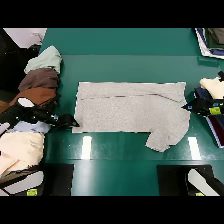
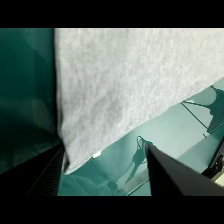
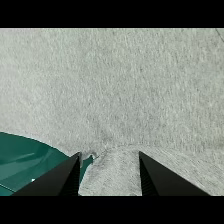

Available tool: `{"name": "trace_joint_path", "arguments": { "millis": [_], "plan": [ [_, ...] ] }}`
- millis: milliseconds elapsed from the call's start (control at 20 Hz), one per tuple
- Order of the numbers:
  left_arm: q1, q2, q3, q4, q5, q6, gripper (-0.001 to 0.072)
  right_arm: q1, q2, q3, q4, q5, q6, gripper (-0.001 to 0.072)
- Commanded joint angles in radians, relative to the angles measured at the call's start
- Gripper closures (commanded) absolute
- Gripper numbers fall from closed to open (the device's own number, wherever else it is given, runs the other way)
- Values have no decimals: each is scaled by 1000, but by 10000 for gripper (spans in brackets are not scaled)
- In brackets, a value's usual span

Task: Fold the shirts.

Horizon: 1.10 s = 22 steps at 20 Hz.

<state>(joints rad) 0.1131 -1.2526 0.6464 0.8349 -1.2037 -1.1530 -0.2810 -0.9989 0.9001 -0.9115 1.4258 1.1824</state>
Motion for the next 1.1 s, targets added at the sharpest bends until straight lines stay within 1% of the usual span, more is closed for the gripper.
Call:
{"name": "trace_joint_path", "arguments": {
  "millis": [0,50,100,150,200,250,300,400,450,500,550,700,750,900,1050],
  "plan": [
    [-66,0,-21,-5,53,-1,110,10,37,-3,-2,-5,3,305],
    [-90,0,-21,-5,66,-22,195,3,49,-3,-5,-4,3,305],
    [-101,0,-20,-7,71,-29,459,-11,58,-3,-6,4,5,305],
    [-101,0,-17,-16,69,-29,589,-33,68,-4,-7,19,13,305],
    [-100,1,-8,-22,68,-28,689,-64,77,-5,-10,40,25,305],
    [-100,7,5,-24,68,-26,683,-97,84,-5,-35,66,39,305],
    [-100,17,23,-24,69,-26,683,-120,91,-5,-101,90,70,305],
    [-100,41,63,-30,66,-25,683,-146,108,-25,-288,112,133,305],
    [-100,54,78,-31,66,-25,683,-157,117,-60,-333,112,151,302],
    [-100,61,93,-32,61,-25,683,-171,120,-111,-340,116,153,287],
    [-100,66,103,-32,57,-24,683,-188,119,-172,-329,114,153,205],
    [-100,66,108,-34,43,-24,683,-207,119,-341,-285,33,151,215],
    [-100,66,108,-35,43,-20,682,-205,119,-377,-282,6,151,272],
    [-100,66,108,-36,40,-18,682,-204,119,-447,-264,-65,150,274],
    [-100,66,108,-35,40,-18,682,-228,112,-461,-181,-120,127,285]
  ]
}}
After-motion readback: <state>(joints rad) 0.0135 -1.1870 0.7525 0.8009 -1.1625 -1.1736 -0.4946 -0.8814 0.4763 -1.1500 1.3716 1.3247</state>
